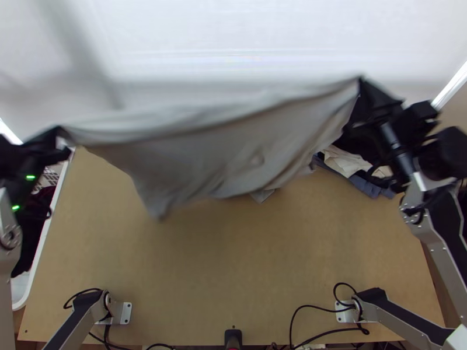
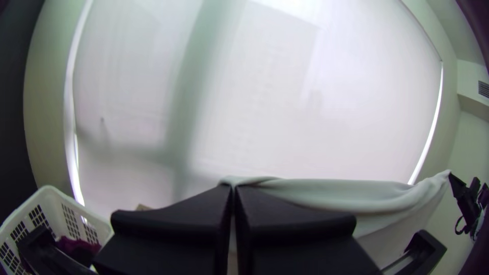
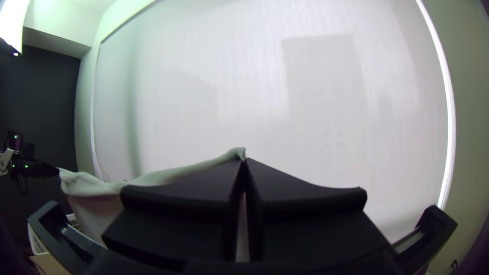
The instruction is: Fold the t-shirt
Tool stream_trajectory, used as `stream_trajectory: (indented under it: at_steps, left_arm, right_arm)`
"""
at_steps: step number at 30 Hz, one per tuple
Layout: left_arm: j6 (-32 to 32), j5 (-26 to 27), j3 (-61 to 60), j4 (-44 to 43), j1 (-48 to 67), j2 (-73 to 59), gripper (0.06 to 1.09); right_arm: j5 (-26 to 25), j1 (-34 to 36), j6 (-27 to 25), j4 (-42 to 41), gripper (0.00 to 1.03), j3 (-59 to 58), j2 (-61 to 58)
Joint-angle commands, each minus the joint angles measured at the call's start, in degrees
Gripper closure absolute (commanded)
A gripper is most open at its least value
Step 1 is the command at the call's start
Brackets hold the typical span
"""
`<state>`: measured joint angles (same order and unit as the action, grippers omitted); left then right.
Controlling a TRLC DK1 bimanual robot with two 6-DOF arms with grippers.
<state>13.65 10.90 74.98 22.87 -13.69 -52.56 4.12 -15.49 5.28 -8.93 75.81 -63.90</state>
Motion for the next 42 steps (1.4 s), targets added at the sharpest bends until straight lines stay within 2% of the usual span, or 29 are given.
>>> stream_trajectory:
  at_steps: [1, 4, 15, 20, 27, 31, 35, 42]
  left_arm:
    - [2.17, -4.74, 3.86, -5.30, -1.86, 1.23, 1.05]
    - [1.91, -7.12, 6.41, -9.16, -2.21, 1.49, 1.05]
    - [4.02, -8.08, 16.34, -7.40, -2.57, 6.24, 1.05]
    - [6.30, -8.43, 18.10, -6.53, -2.57, 10.72, 1.05]
    - [12.01, -7.38, 19.24, 8.94, -1.69, 14.94, 1.05]
    - [14.21, -5.80, 11.42, 15.89, -0.02, 18.37, 1.05]
    - [14.21, -2.72, -1.68, 17.64, 0.42, 24.08, 1.05]
    - [13.51, 0.97, -25.85, 16.15, 1.39, 28.21, 1.05]
  right_arm:
    - [-2.89, 0.54, -7.12, -6.89, 1.00, 5.84, -1.58]
    - [-3.94, 0.28, -11.52, -11.29, 1.00, 9.00, -2.90]
    - [-5.09, 0.02, -11.34, -10.06, 1.00, 13.13, 8.62]
    - [-5.09, 0.10, -11.34, -5.75, 1.00, 13.40, 15.21]
    - [-5.17, 0.19, -9.32, 7.79, 1.00, 9.44, 23.64]
    - [-5.09, 0.10, -5.81, 12.71, 1.00, 0.65, 29.01]
    - [-5.09, 0.02, -2.20, 16.40, 1.00, -10.16, 33.58]
    - [-5.09, -0.51, 4.92, 13.32, 1.00, -28.00, 35.86]
